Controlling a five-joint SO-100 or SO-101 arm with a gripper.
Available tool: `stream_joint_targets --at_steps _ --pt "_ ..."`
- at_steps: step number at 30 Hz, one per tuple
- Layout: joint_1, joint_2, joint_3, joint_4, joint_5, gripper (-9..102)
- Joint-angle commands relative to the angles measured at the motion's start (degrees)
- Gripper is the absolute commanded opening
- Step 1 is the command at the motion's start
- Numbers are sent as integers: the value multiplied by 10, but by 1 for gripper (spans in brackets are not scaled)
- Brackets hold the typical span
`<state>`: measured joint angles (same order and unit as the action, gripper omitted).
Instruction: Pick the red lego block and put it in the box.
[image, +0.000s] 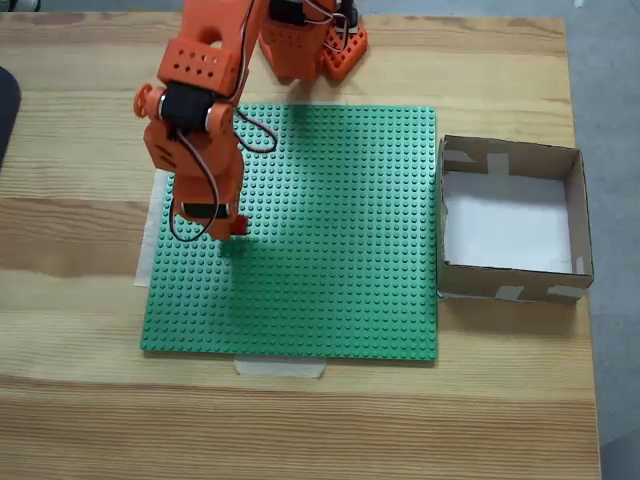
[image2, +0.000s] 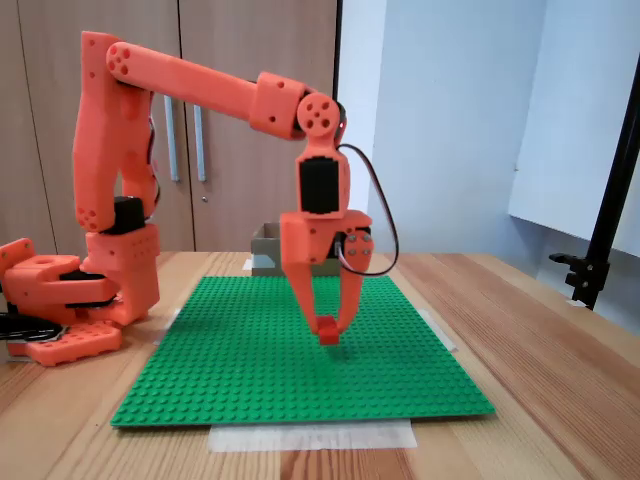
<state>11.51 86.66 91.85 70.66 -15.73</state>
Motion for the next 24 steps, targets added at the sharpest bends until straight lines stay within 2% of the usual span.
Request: stream_joint_targets --at_steps 1,12,24 --pt "-14 54 -26 12 8 5" --pt "-89 155 -35 54 31 4" --pt "-192 181 -166 117 54 4"
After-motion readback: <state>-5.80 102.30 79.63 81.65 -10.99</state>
